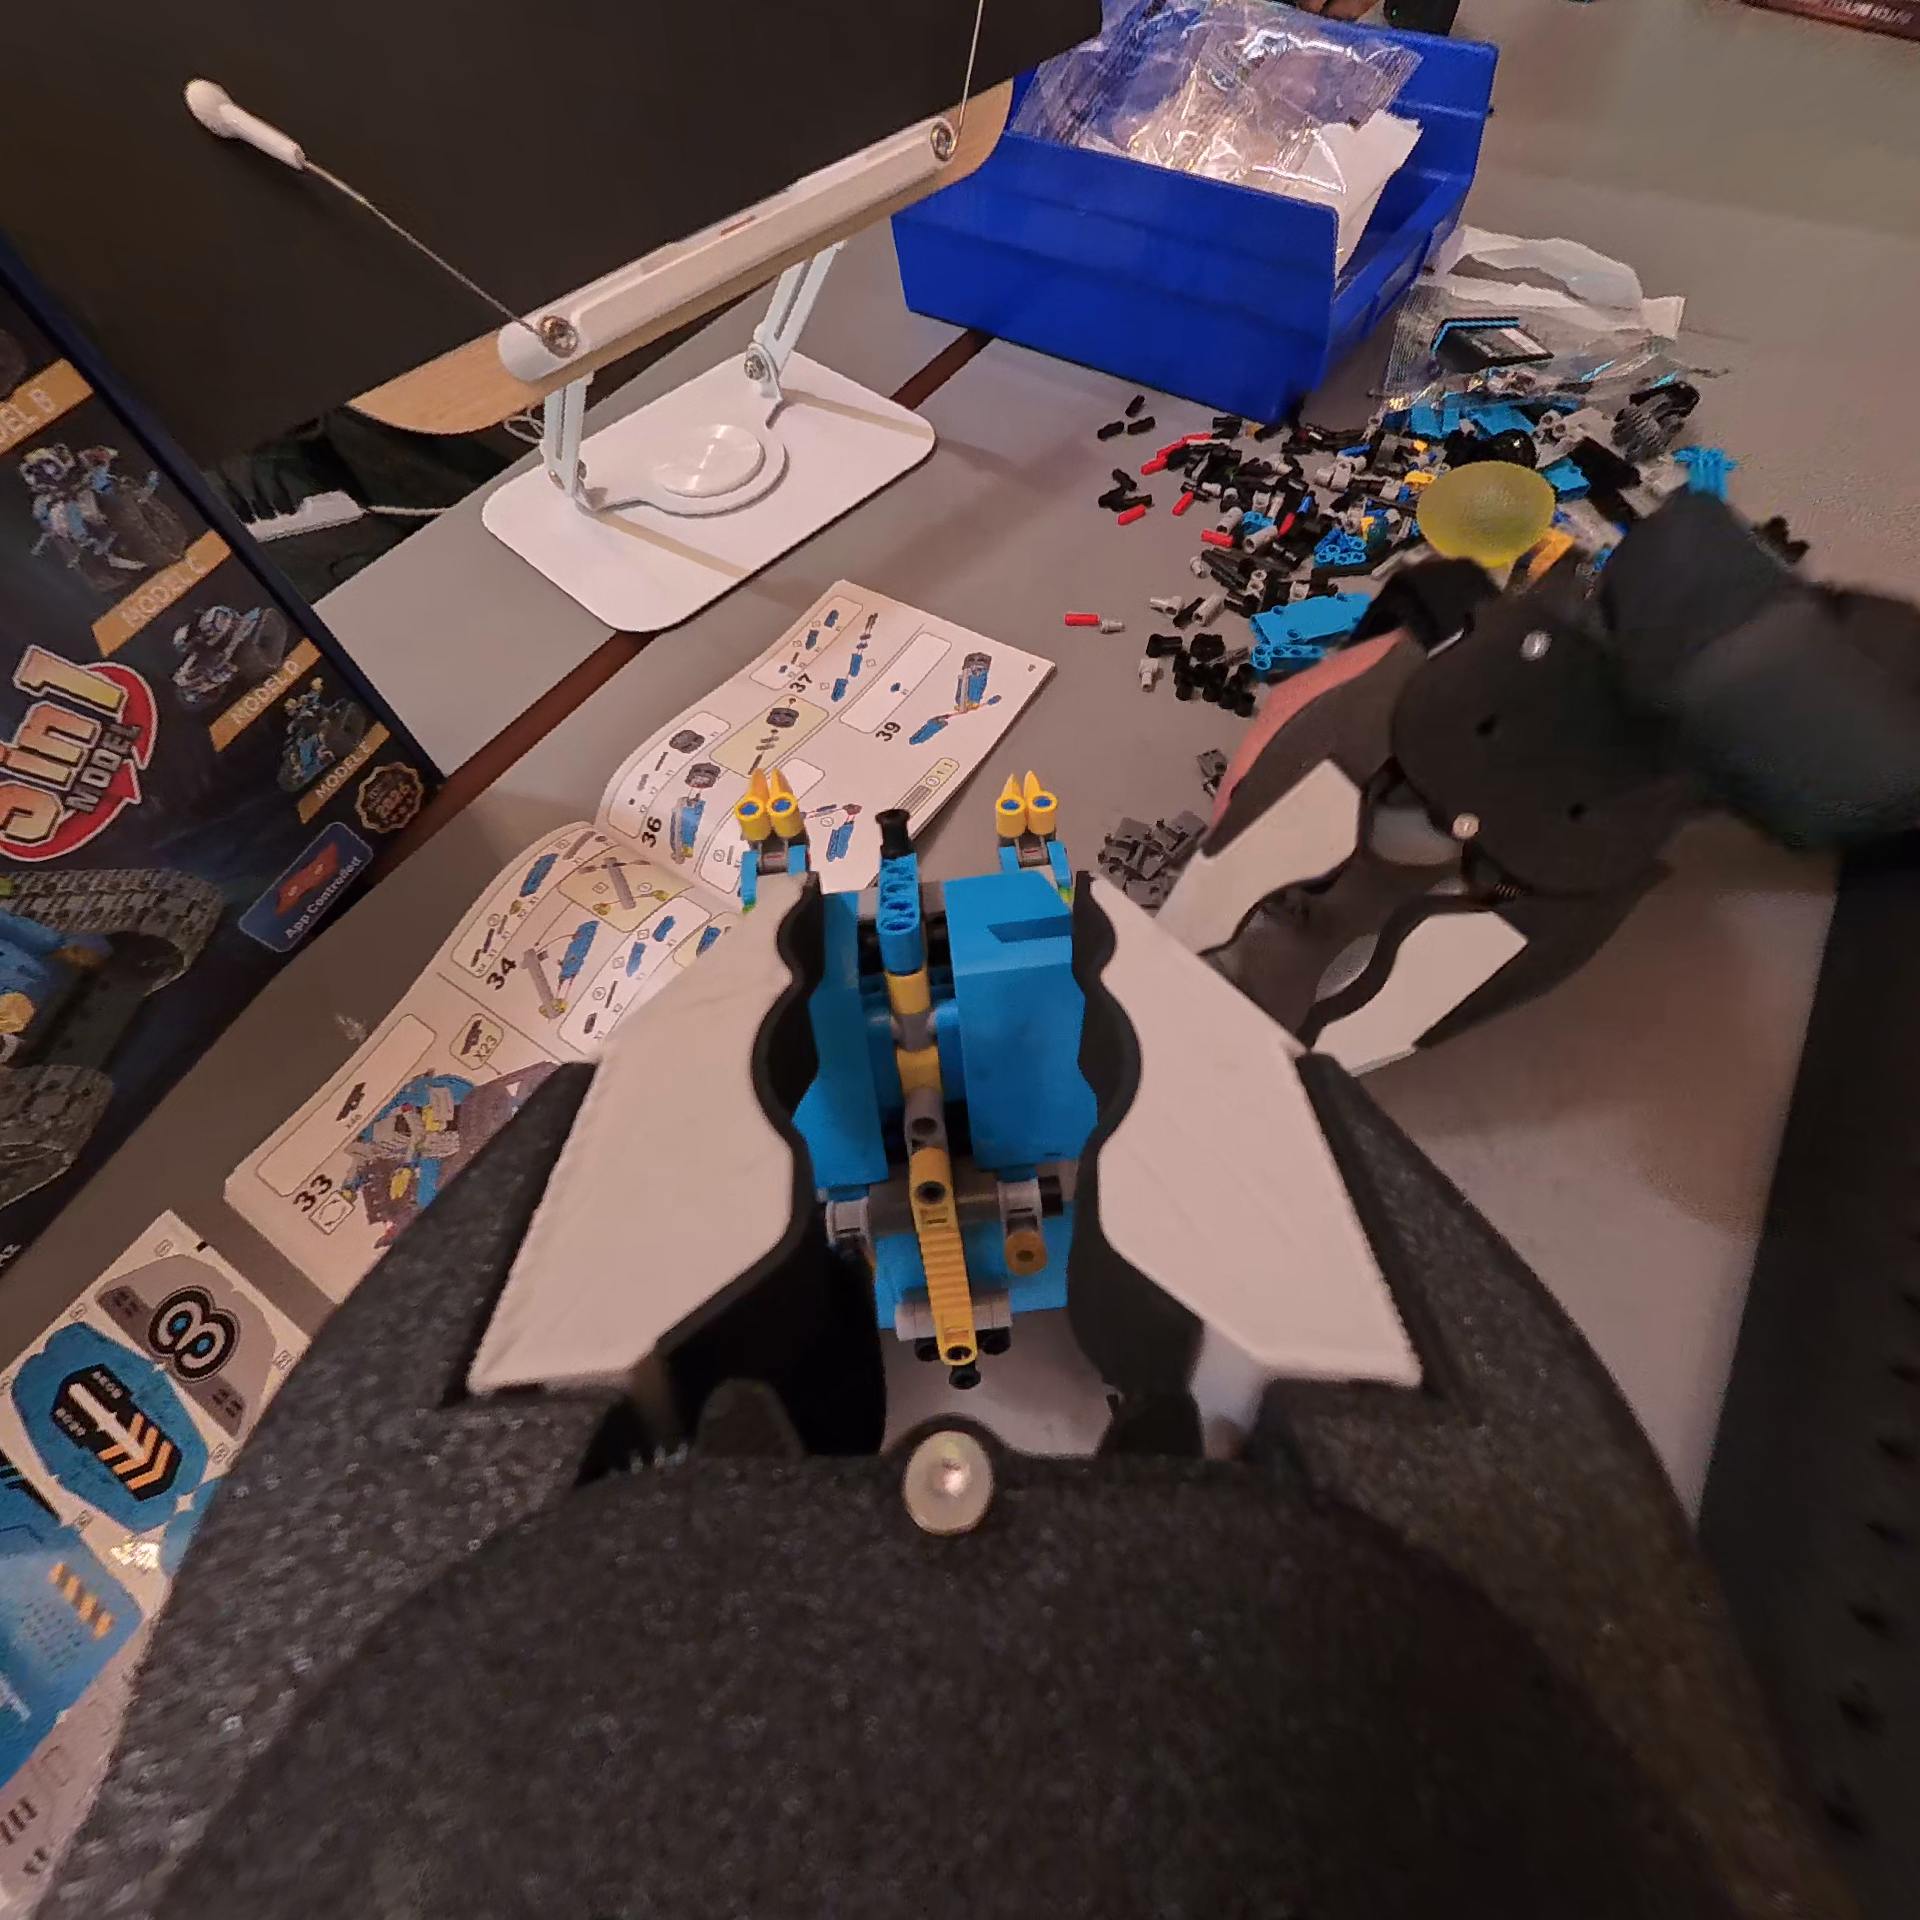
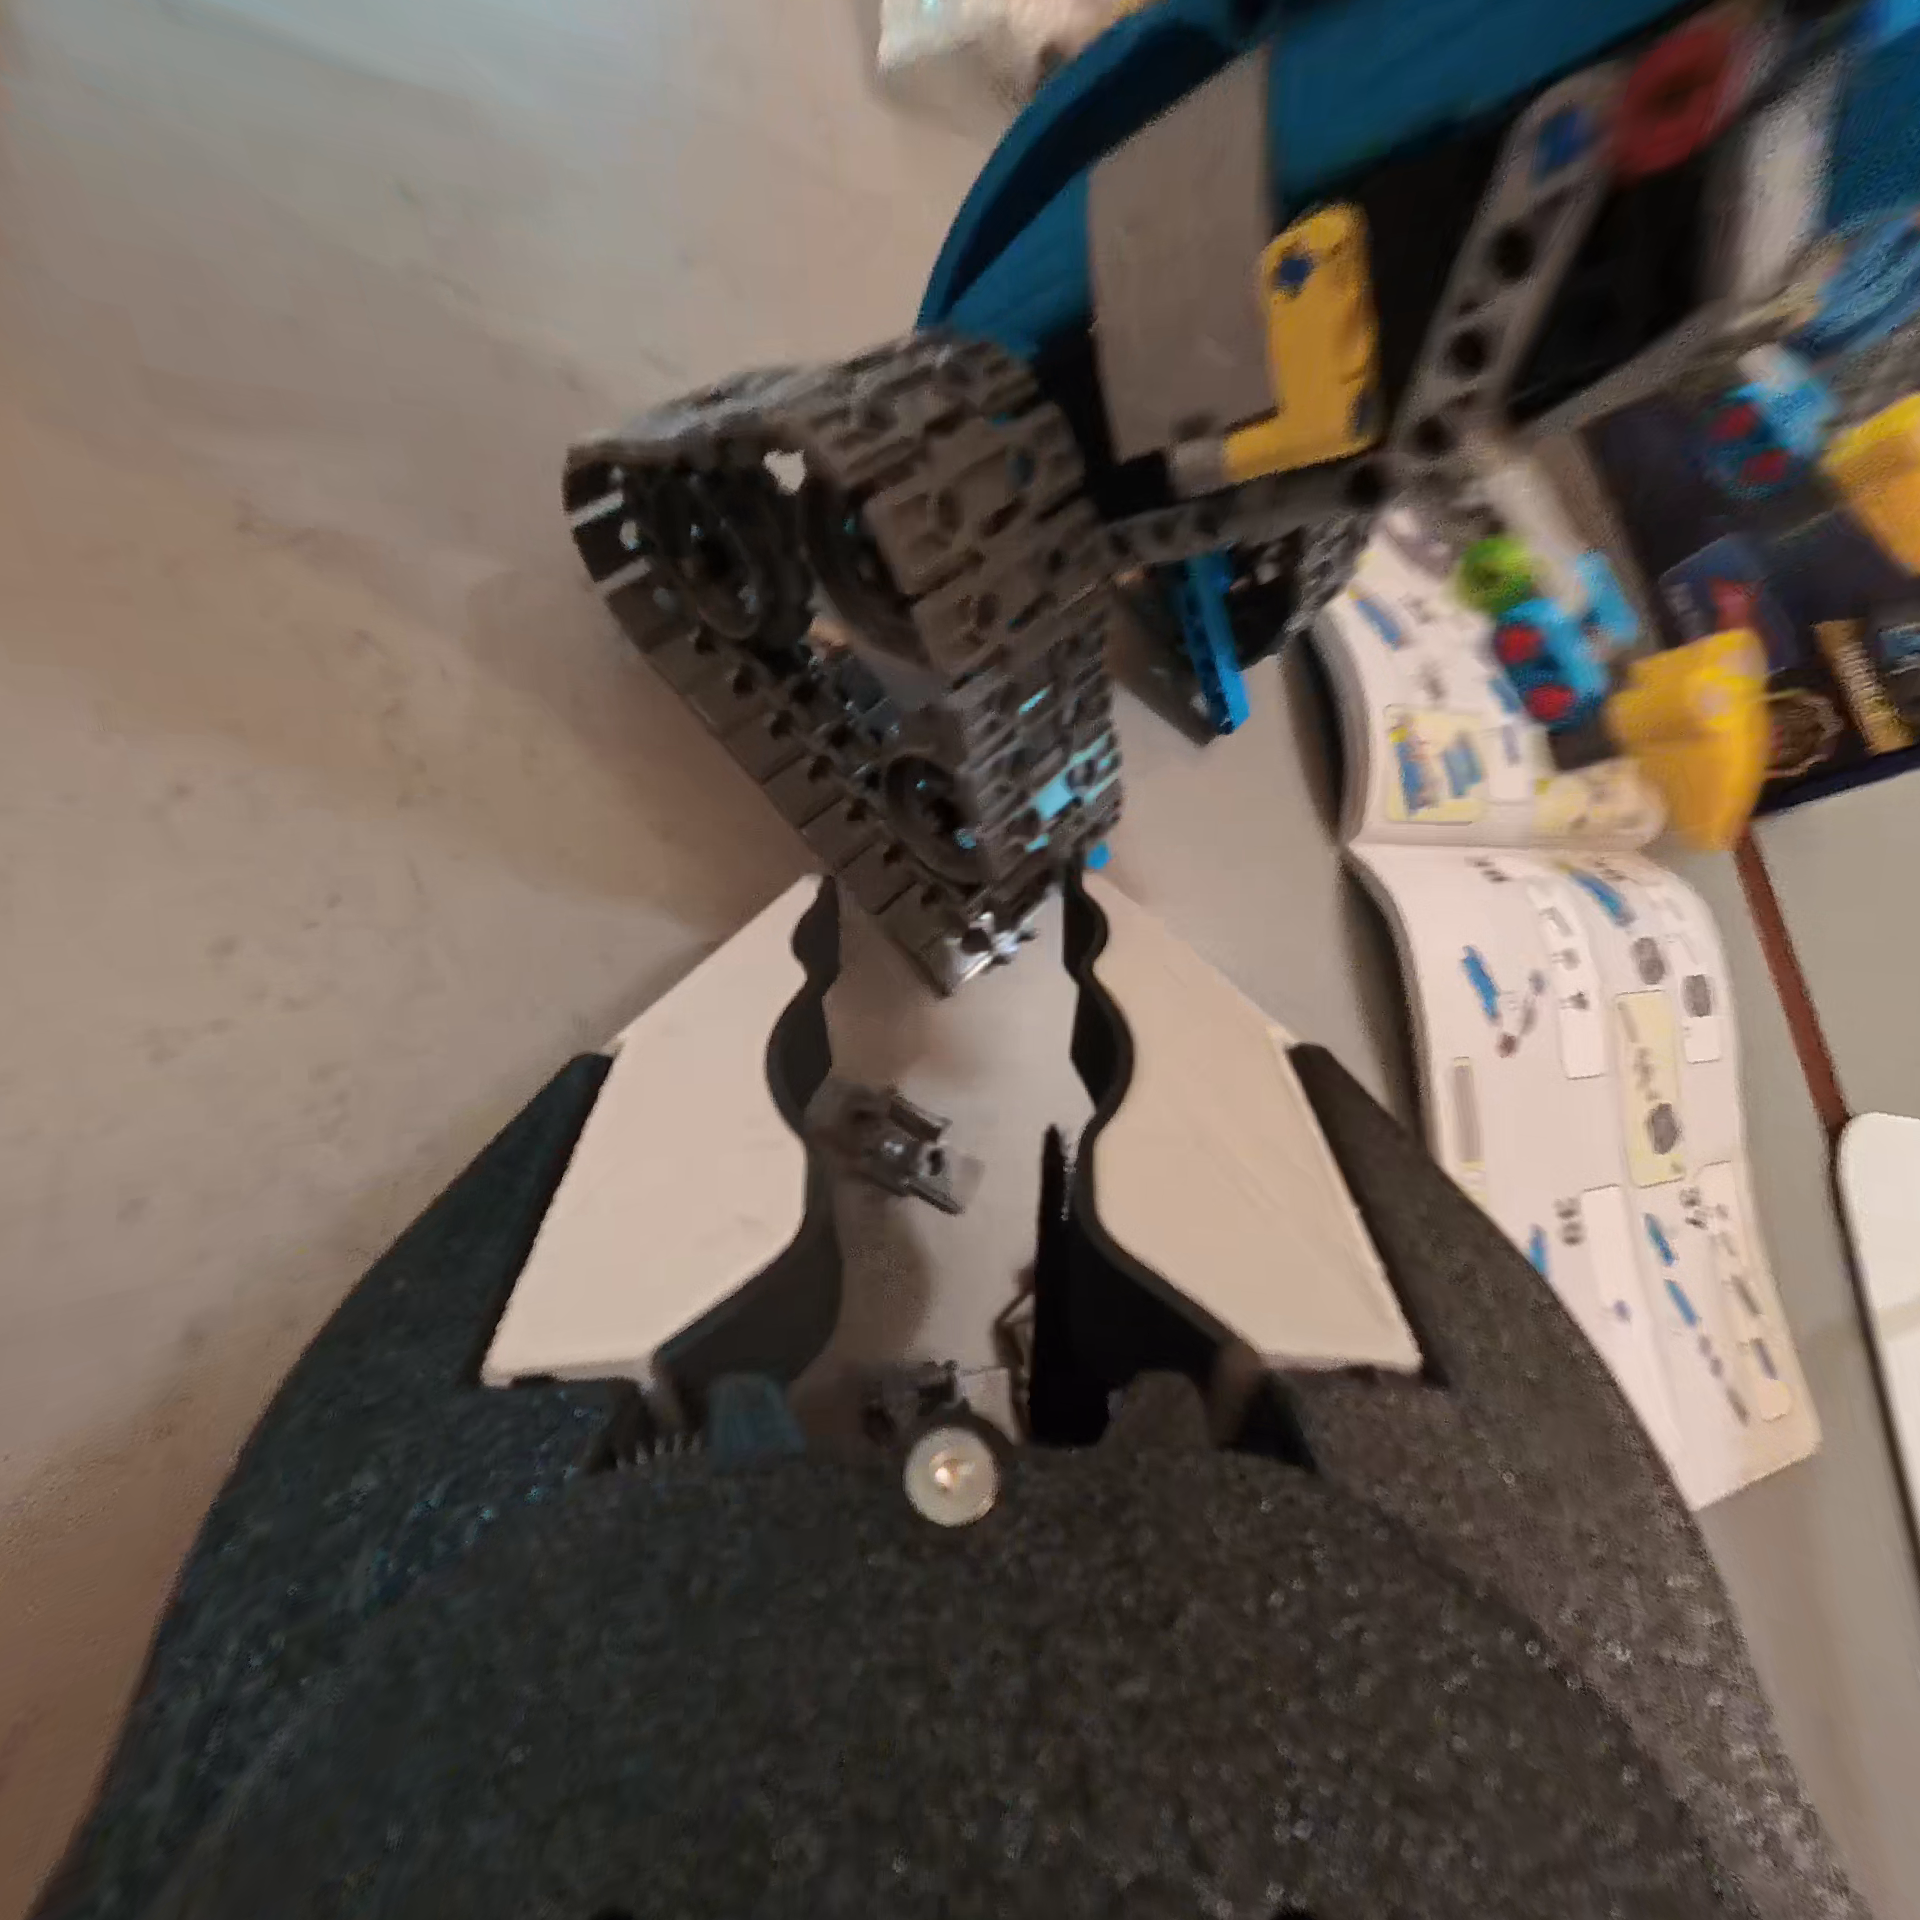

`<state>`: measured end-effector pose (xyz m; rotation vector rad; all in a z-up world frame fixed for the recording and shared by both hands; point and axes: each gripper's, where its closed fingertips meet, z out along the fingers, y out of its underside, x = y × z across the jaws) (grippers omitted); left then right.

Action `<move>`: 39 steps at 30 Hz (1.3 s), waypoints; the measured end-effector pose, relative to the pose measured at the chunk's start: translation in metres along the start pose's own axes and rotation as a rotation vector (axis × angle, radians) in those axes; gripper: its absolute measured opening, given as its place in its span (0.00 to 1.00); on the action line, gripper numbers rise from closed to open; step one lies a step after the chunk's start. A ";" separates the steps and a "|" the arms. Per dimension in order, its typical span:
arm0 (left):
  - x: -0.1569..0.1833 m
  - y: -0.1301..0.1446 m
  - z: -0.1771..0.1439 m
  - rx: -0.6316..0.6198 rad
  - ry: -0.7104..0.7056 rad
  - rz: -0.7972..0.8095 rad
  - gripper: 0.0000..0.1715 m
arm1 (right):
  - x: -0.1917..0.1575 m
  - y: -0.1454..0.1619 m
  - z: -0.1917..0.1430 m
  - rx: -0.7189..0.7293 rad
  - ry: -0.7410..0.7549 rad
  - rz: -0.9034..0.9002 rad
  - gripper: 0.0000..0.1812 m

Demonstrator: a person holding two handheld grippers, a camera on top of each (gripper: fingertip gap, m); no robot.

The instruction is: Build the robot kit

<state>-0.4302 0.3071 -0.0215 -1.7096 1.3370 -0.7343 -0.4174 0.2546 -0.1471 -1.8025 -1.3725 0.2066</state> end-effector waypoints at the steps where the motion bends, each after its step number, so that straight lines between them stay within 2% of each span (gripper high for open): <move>1: 0.000 0.000 0.000 0.003 0.002 -0.001 0.28 | -0.005 0.003 0.004 -0.019 -0.014 0.001 0.27; 2: 0.000 0.001 -0.001 0.004 0.003 0.000 0.28 | -0.007 0.003 0.008 -0.020 -0.013 0.007 0.29; 11: 0.002 0.010 -0.020 -0.018 -0.023 0.055 0.28 | -0.032 -0.009 0.017 -0.011 -0.095 0.028 0.28; 16: 0.004 0.016 -0.034 -0.022 -0.028 0.055 0.28 | -0.036 -0.012 0.018 -0.030 -0.093 0.017 0.27; 18: 0.007 0.016 -0.044 0.003 -0.030 0.052 0.30 | -0.033 -0.007 0.014 -0.051 -0.095 0.032 0.27; 20: 0.012 0.013 -0.057 0.058 -0.042 0.075 0.31 | -0.030 -0.001 0.012 -0.068 -0.109 0.066 0.23; 24: 0.041 0.020 -0.077 0.126 0.021 0.106 0.30 | -0.028 0.001 0.013 -0.075 -0.144 0.128 0.18; 27: 0.071 0.041 -0.070 0.065 0.067 0.153 0.30 | -0.025 0.003 0.015 -0.076 -0.145 0.145 0.13; 30: 0.092 0.062 -0.055 -0.017 0.048 0.236 0.29 | -0.020 0.004 0.014 -0.080 -0.140 0.174 0.14; 35: 0.092 0.075 -0.046 -0.121 0.020 0.321 0.29 | -0.020 -0.001 0.019 -0.068 -0.145 0.183 0.12; 39: 0.091 0.083 -0.043 -0.173 0.061 0.337 0.29 | -0.024 -0.007 0.023 -0.049 -0.159 0.136 0.11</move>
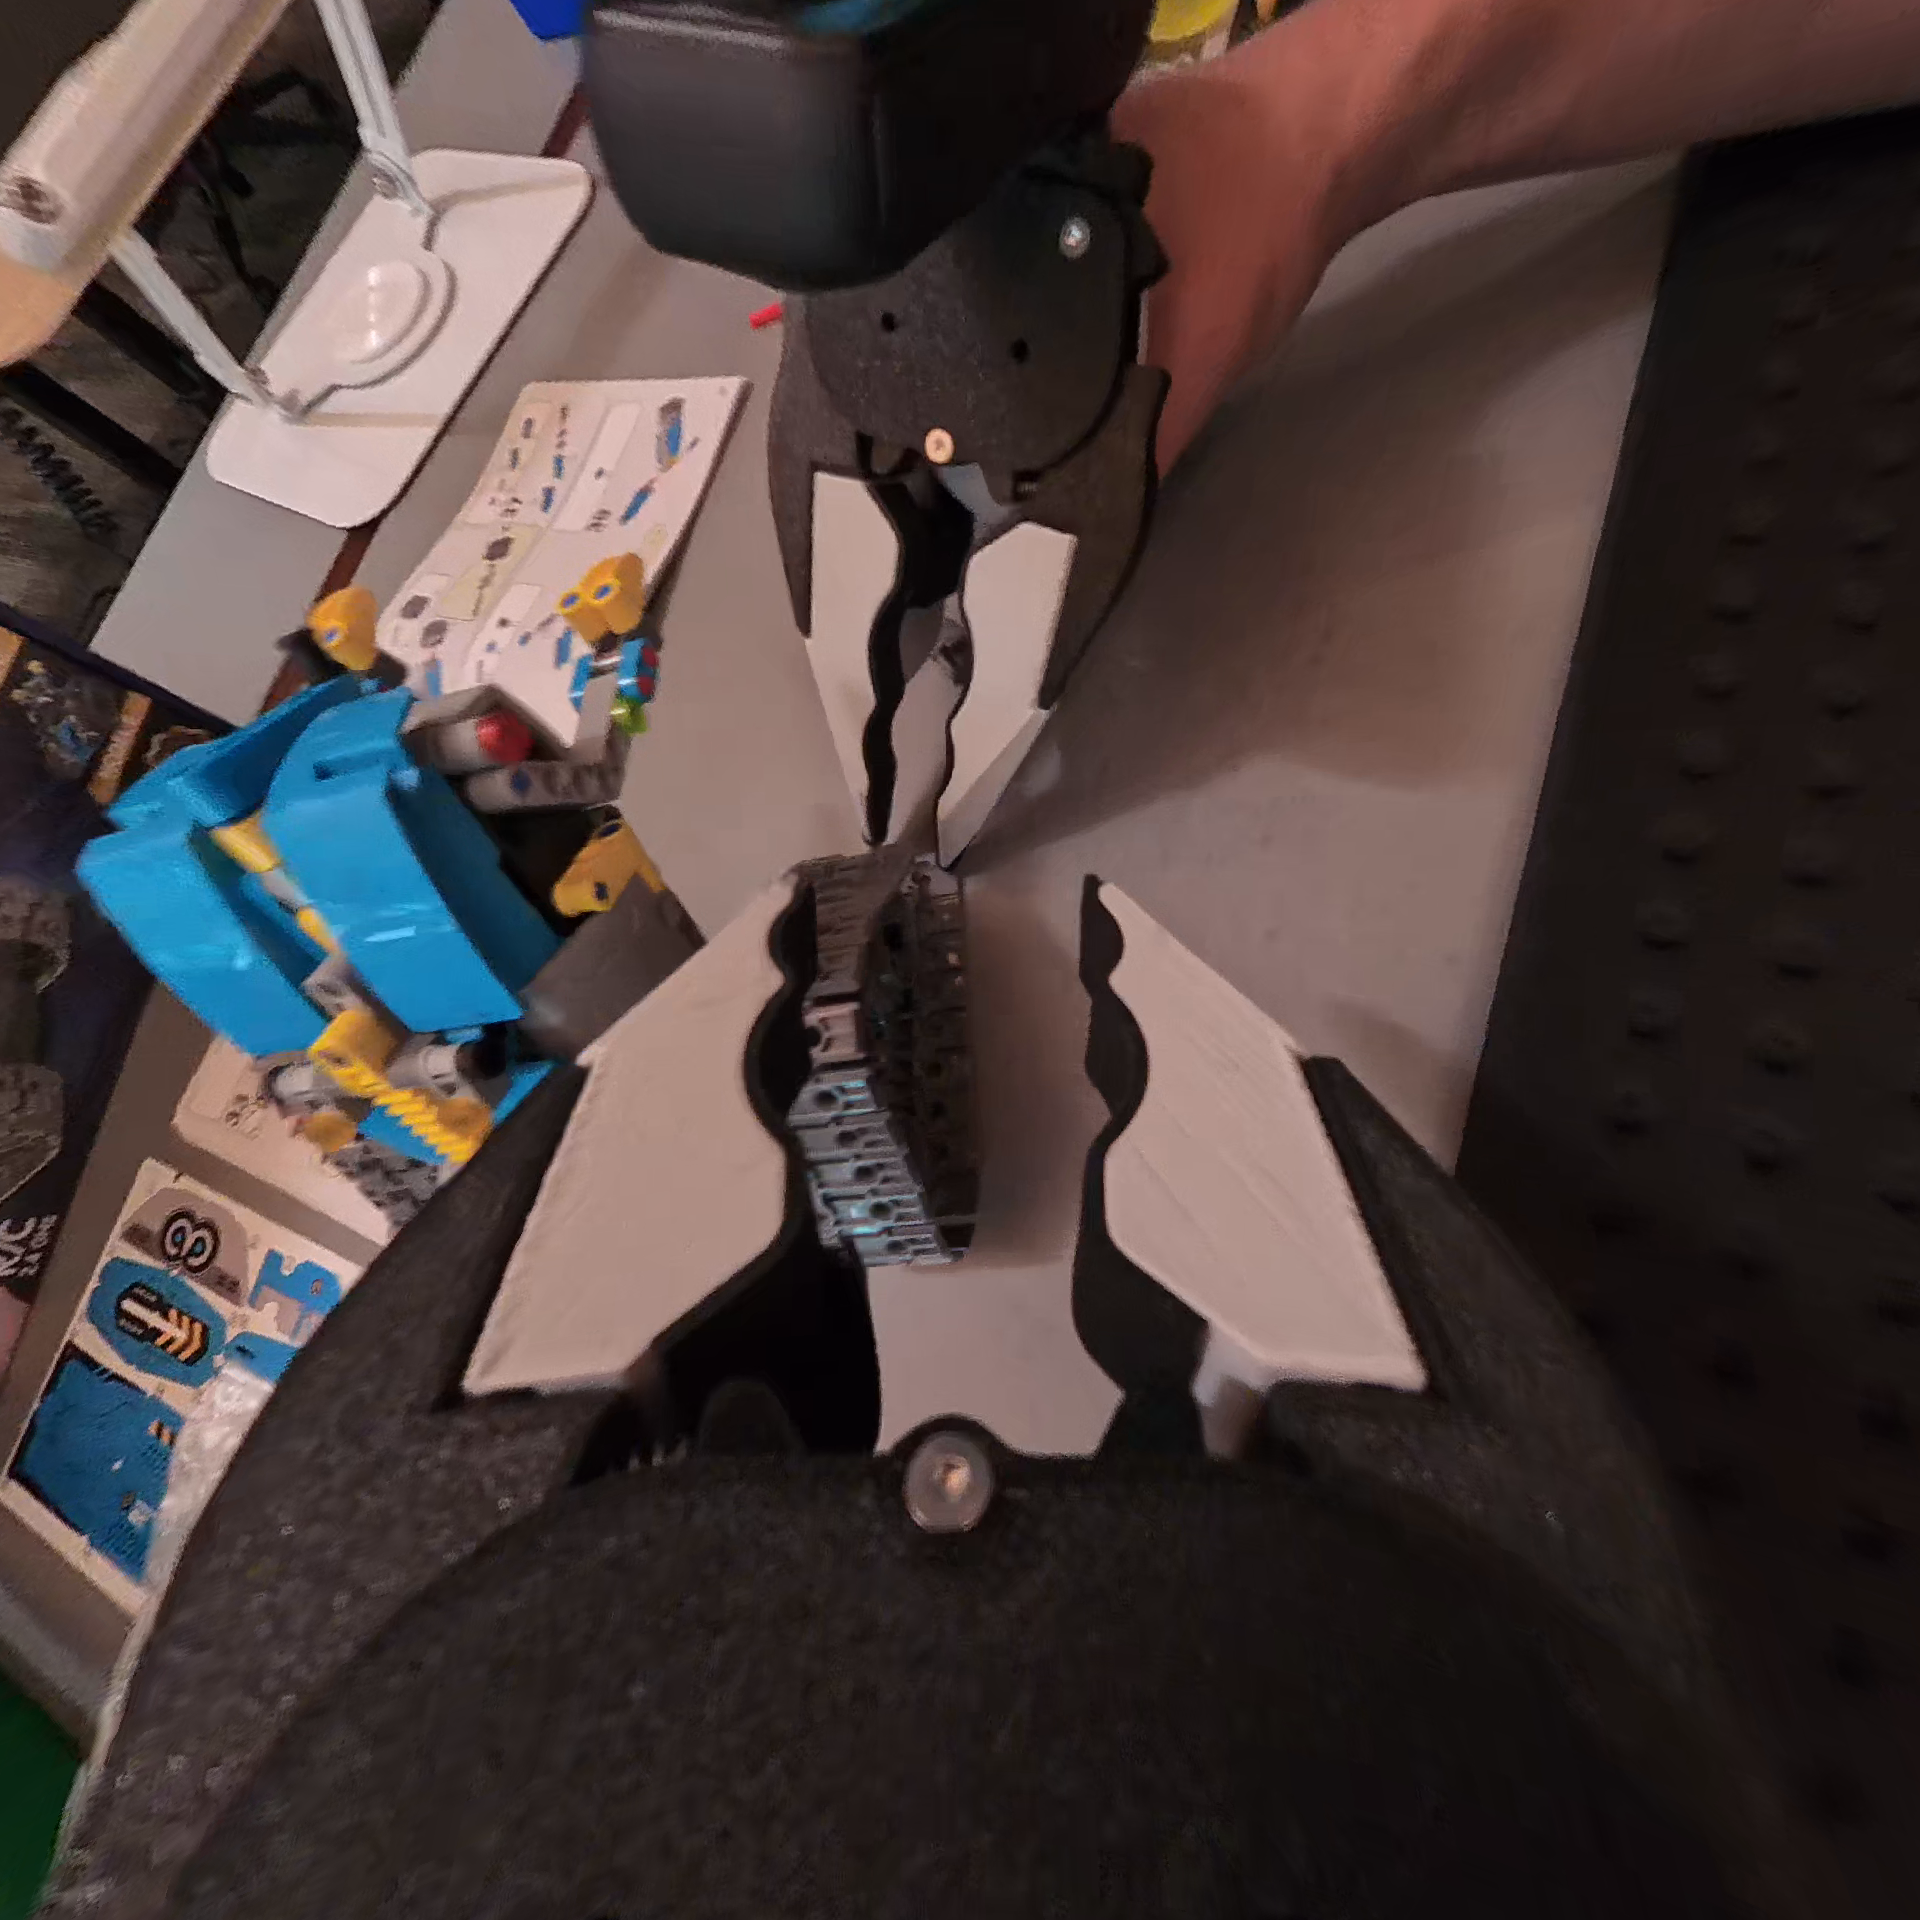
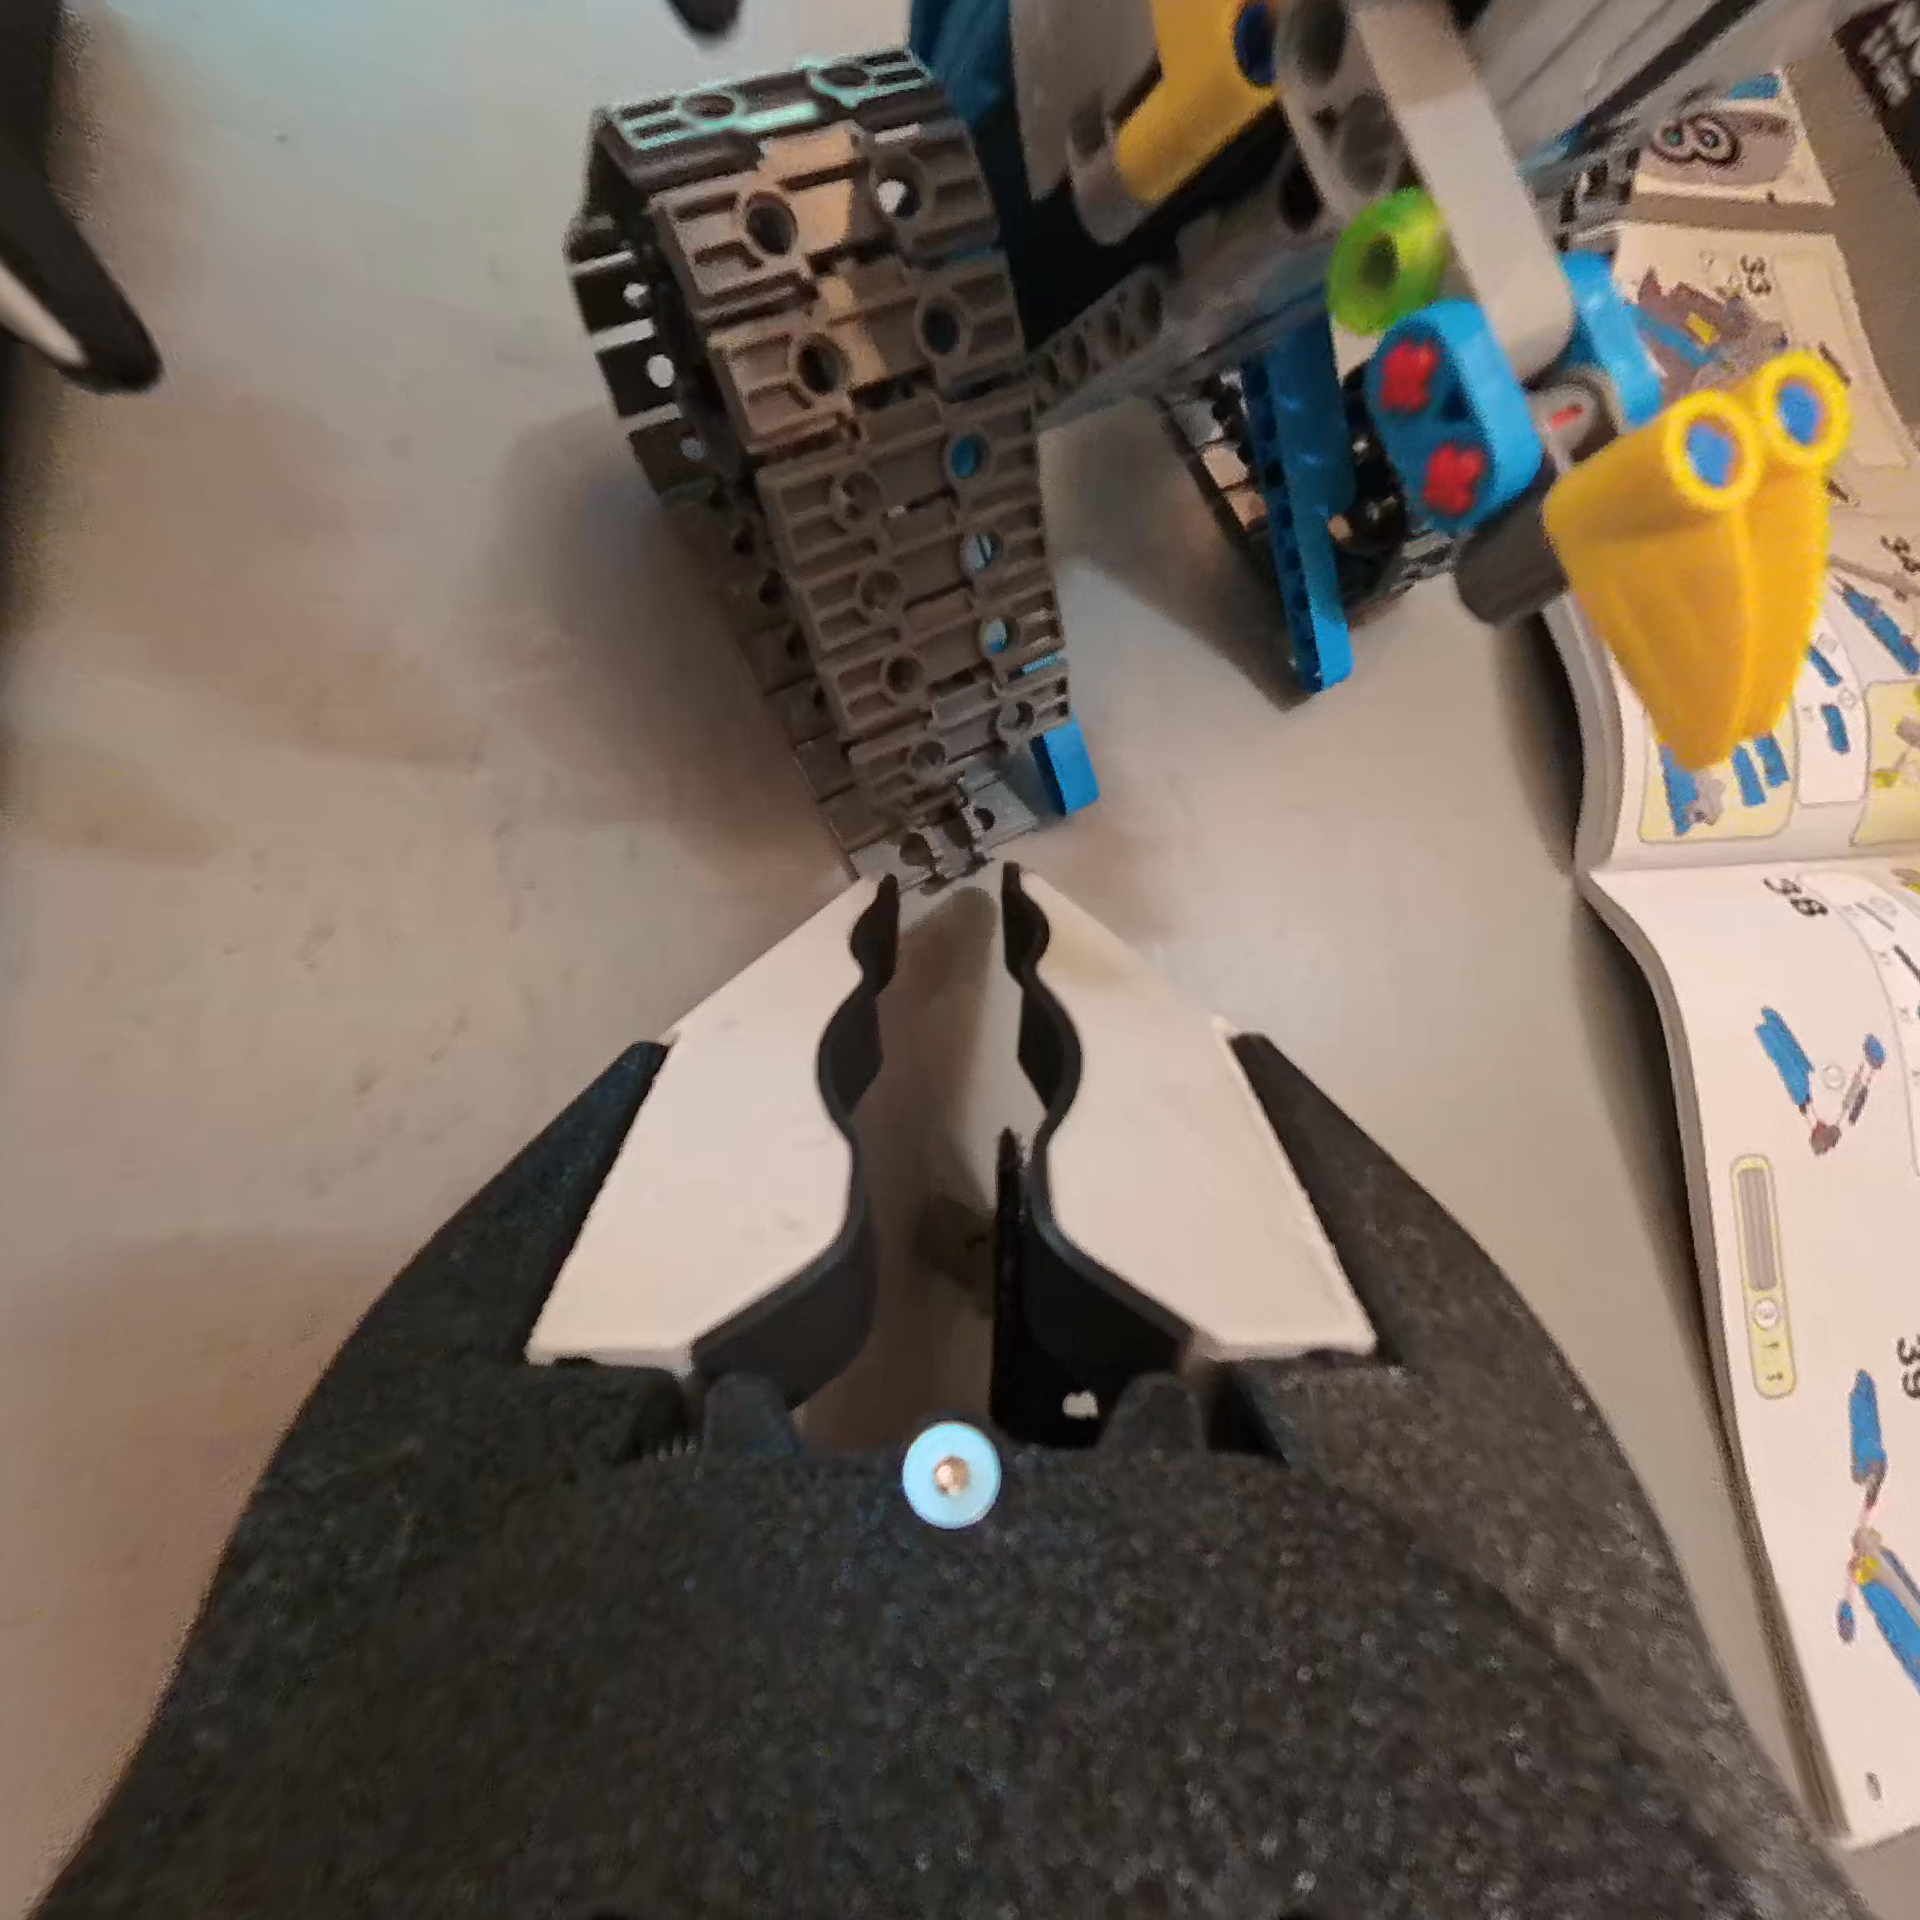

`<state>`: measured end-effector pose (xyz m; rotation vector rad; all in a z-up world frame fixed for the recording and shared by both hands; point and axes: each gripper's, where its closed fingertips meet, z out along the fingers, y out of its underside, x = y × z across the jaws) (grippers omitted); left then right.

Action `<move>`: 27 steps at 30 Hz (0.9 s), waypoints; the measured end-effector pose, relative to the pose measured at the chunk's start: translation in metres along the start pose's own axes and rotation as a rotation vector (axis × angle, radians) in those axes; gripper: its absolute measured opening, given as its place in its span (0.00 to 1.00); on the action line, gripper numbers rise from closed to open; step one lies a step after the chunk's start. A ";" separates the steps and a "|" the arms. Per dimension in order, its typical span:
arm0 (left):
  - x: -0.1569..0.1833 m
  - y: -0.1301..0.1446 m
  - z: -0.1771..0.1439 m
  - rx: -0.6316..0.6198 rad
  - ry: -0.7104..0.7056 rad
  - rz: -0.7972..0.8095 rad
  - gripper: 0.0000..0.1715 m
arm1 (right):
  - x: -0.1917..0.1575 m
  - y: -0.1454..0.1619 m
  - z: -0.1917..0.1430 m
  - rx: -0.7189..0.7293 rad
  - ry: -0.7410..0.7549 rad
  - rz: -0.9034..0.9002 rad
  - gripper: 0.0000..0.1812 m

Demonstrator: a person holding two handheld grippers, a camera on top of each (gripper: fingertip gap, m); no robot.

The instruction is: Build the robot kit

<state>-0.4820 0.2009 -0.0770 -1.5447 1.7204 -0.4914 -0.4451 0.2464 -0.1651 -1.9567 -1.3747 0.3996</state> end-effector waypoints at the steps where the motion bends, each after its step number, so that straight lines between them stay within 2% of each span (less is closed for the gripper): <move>1: 0.004 0.001 0.003 -0.012 0.011 0.013 0.30 | -0.002 -0.001 0.001 0.004 -0.008 -0.019 0.10; 4: 0.007 0.007 0.009 -0.069 -0.029 0.082 0.30 | -0.003 -0.003 0.002 0.004 -0.021 -0.034 0.10; 5: 0.005 0.010 0.010 -0.085 -0.063 0.106 0.29 | -0.007 -0.005 0.004 0.016 -0.056 0.000 0.09; 6: 0.004 0.011 0.010 -0.097 -0.086 0.119 0.29 | -0.012 -0.009 0.006 0.038 -0.093 0.047 0.11; 8: 0.005 0.012 0.008 -0.100 -0.098 0.117 0.29 | -0.024 -0.017 0.011 0.051 -0.168 0.091 0.14; 11: 0.002 0.017 0.003 -0.097 -0.129 0.091 0.29 | -0.033 -0.023 0.015 0.027 -0.161 0.048 0.16; 14: -0.001 0.023 -0.006 -0.074 -0.167 0.023 0.29 | -0.033 -0.023 0.016 0.018 -0.124 -0.001 0.16; 17: 0.009 0.022 -0.010 0.008 -0.178 -0.129 0.26 | -0.026 -0.022 0.012 0.030 -0.060 -0.044 0.16; 19: 0.018 0.032 -0.007 -0.010 -0.195 -0.197 0.24 | -0.019 -0.023 0.012 0.045 -0.024 -0.068 0.16; 22: 0.024 0.049 -0.001 -0.090 -0.245 -0.181 0.24 | -0.019 -0.024 0.017 0.050 -0.061 -0.065 0.15; 27: 0.020 0.056 0.006 -0.112 -0.253 -0.215 0.23 | -0.025 -0.026 0.026 0.053 -0.164 -0.044 0.09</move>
